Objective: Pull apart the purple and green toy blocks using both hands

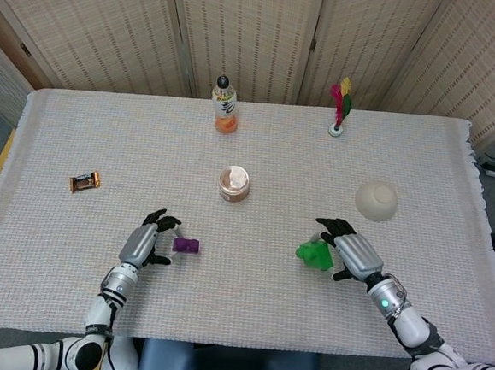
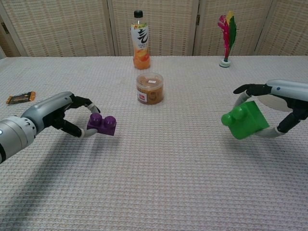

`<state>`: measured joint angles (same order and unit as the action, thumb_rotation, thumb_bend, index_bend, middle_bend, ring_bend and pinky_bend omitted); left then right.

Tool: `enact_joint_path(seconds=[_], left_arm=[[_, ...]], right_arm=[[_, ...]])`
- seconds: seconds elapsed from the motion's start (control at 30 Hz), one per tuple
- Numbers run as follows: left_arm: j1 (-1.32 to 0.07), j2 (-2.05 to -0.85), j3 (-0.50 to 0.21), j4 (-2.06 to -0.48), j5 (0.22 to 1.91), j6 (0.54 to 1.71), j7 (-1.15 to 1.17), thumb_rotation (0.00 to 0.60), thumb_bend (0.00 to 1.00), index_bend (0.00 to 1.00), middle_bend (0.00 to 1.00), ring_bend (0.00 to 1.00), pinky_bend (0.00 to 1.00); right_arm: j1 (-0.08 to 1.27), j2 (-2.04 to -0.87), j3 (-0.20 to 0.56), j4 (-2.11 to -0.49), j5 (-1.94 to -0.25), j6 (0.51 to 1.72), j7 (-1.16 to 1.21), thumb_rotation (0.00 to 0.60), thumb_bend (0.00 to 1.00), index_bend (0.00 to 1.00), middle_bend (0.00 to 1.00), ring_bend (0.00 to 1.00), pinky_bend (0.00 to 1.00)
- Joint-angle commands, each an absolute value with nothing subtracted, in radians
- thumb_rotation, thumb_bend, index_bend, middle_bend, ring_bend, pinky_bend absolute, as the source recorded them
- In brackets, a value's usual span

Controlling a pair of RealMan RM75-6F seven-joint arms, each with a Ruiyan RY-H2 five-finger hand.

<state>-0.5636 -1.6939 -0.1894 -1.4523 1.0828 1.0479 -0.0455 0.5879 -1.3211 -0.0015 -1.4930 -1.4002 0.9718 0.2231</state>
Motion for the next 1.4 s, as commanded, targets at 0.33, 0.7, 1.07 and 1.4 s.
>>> enact_joint_path(seconds=[0.33, 0.7, 1.07, 1.4], left_arm=[[-0.568, -1.648, -0.18, -1.473, 1.122, 0.988, -0.084, 0.6, 0.48, 0.0, 0.0, 0.0, 0.0], [-0.524, -1.546, -0.158, -1.586, 1.309, 1.122, -0.104, 0.6, 0.47, 0.0, 0.0, 0.0, 0.0], [-0.387, -1.234, -0.012, -1.667, 1.507, 1.281, -0.091, 0.6, 0.47, 0.01, 0.0, 0.0, 0.0], [-0.163, -1.262, 0.026, -1.555, 1.503, 1.574, 0.124, 0.6, 0.46, 0.01, 0.0, 0.0, 0.0]], right_arm=[[0.591, -1.272, 0.002, -1.525, -1.403, 0.917, 0.253, 0.6, 0.33, 0.0, 0.0, 0.0, 0.0], [0.538, -1.17, 0.009, -1.614, -1.514, 1.061, 0.283, 0.6, 0.33, 0.0, 0.0, 0.0, 0.0], [0.245, -1.179, -0.023, -1.631, -1.583, 1.53, -0.165, 0.6, 0.33, 0.0, 0.0, 0.0, 0.0], [0.125, -1.244, -0.029, -1.571, -1.476, 1.567, -0.216, 0.6, 0.33, 0.0, 0.0, 0.0, 0.0]])
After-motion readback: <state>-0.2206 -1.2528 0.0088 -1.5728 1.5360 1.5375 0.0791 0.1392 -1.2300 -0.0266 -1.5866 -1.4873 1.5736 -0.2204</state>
